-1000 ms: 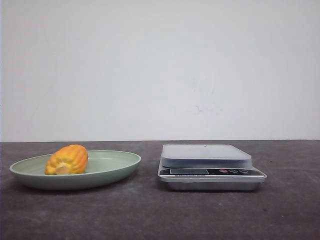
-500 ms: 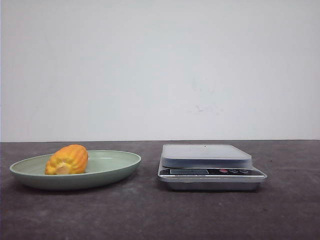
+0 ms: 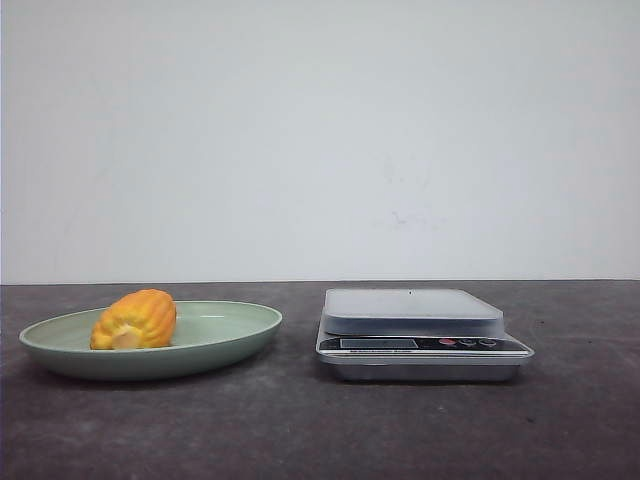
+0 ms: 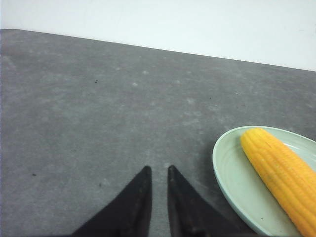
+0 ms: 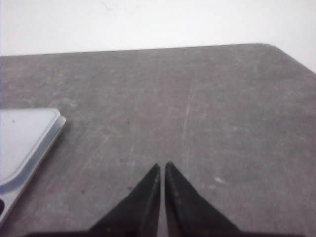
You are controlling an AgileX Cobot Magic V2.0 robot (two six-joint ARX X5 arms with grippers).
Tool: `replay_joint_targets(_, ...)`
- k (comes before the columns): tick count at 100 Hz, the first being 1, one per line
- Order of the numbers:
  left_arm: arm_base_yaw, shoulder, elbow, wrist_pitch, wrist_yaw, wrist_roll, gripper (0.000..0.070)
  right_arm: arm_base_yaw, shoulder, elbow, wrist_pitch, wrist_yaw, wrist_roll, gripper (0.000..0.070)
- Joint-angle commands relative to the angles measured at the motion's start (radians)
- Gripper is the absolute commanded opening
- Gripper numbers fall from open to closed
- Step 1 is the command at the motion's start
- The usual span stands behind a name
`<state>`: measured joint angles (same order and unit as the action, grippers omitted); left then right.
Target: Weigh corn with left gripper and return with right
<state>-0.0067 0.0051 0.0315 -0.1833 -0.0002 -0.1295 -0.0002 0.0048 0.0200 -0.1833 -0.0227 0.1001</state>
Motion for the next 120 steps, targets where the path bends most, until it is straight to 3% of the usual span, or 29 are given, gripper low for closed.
replay_joint_targets(1, 0.0, -0.002, -0.016, -0.004, 0.001, 0.009, 0.0017, 0.0, -0.001, -0.009, 0.003, 0.002, -0.01, 0.0009)
replay_joint_targets(120, 0.0, -0.002, -0.016, -0.004, 0.001, 0.009, 0.0017, 0.0, -0.001, -0.009, 0.026, 0.0, -0.008, 0.0009)
